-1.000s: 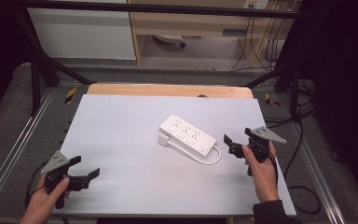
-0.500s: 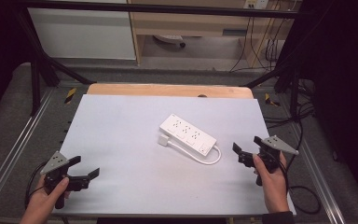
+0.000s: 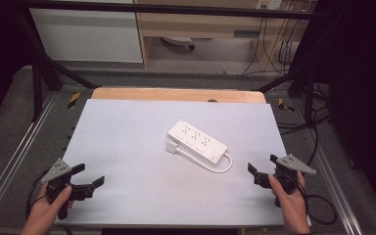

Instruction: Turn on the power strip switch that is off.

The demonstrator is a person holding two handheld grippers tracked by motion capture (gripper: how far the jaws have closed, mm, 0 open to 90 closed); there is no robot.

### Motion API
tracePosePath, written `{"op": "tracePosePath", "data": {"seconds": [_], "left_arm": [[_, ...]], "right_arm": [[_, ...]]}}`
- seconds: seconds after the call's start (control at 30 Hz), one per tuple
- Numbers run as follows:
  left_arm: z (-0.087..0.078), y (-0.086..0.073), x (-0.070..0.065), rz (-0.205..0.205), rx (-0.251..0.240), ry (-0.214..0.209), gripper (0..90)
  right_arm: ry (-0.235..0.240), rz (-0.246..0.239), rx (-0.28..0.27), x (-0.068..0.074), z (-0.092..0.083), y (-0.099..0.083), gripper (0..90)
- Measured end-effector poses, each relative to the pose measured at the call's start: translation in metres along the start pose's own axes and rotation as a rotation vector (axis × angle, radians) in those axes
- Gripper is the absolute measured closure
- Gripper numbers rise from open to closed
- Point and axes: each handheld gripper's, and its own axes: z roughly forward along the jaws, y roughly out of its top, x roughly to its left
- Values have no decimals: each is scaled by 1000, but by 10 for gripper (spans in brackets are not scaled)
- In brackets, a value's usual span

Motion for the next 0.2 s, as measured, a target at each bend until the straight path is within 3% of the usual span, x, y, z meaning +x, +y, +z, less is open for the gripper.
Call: {"op": "tracePosePath", "data": {"seconds": [0.2], "left_arm": [[0,0,-1,9,3,-2,61]], "right_arm": [[1,-17,49,3,8,-7,42]]}}
